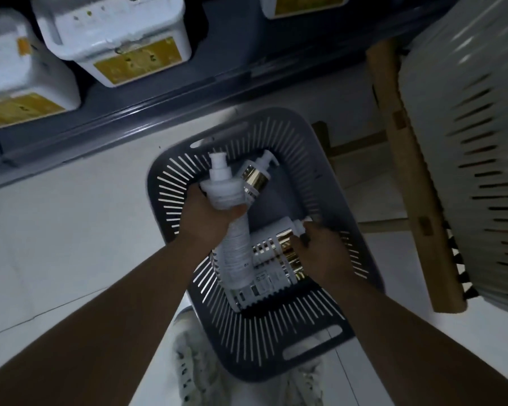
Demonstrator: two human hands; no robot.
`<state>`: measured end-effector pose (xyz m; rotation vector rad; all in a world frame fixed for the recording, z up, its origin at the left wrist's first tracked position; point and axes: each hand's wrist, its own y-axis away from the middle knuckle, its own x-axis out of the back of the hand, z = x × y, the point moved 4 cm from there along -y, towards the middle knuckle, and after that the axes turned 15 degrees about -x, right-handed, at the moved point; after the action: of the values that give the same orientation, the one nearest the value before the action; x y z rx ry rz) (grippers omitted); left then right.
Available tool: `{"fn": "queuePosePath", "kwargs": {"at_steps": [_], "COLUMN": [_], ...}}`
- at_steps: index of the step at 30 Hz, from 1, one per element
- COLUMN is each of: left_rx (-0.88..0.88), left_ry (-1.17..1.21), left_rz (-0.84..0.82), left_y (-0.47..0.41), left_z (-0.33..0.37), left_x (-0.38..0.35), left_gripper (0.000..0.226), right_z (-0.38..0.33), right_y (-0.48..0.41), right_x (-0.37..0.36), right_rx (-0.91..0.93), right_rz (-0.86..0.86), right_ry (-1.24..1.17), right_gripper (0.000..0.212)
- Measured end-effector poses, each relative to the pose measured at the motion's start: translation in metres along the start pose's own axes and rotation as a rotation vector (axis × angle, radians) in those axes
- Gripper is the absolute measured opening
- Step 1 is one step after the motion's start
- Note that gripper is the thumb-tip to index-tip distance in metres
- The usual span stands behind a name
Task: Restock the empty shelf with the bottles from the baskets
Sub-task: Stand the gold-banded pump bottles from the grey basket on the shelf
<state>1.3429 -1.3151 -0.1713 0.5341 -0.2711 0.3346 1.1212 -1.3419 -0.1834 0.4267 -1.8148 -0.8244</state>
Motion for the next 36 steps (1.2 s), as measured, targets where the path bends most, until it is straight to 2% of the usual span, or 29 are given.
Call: {"fn": "queuePosePath", "kwargs": {"at_steps": [2,3,7,9,14,18,22,24,28,30,33,36], "left_rx": [-0.109,-0.154,-0.266,-0.307,-0.347,-0.371,-0.394,-0.399,-0.419,-0.424,-0.429,-0.436], "left_ry": [0.058,0.075,0.065,0.048,0.054,0.082,0.075,0.084,0.071,0.066,0.044,0.036], "left_rz": [0.035,0.063,0.183,0.233,0.312,0.327,0.335,0.345,0.353,0.366,0.389,0.395], "left_y": [0.015,0.022,0.036,0.038,0.039,0.036,0.033,0.032,0.031,0.031,0.031,0.031], "left_z": [0.017,0.027,0.057,0.063,0.066,0.062,0.06,0.06,0.06,0.061,0.061,0.061], "left_x": [0.009,0.015,0.038,0.045,0.057,0.061,0.064,0.065,0.064,0.063,0.061,0.059], "left_gripper": [0.035,0.032,0.068,0.076,0.077,0.076,0.078,0.078,0.079,0.08,0.081,0.08], "right_z": [0.001,0.002,0.001,-0.003,-0.006,0.001,0.0,0.002,0.007,0.011,0.005,-0.007], "right_y": [-0.001,-0.002,-0.008,-0.012,-0.034,-0.052,-0.069,-0.073,-0.073,-0.072,-0.073,-0.076], "right_x": [-0.006,-0.011,-0.029,-0.037,-0.054,-0.062,-0.078,-0.084,-0.073,-0.071,-0.07,-0.072], "right_rx": [-0.077,-0.12,-0.242,-0.319,-0.414,-0.491,-0.385,-0.395,-0.516,-0.524,-0.504,-0.472], "right_rz": [0.012,0.012,-0.021,-0.076,-0.068,-0.082,-0.167,-0.134,-0.021,-0.032,-0.053,-0.129], "right_ry": [0.05,0.044,-0.127,-0.271,-0.297,-0.242,-0.287,-0.264,-0.337,-0.394,-0.478,-0.671], "right_gripper": [0.038,0.04,0.05,0.057,0.05,0.057,0.069,0.073,0.055,0.053,0.071,0.095]}}
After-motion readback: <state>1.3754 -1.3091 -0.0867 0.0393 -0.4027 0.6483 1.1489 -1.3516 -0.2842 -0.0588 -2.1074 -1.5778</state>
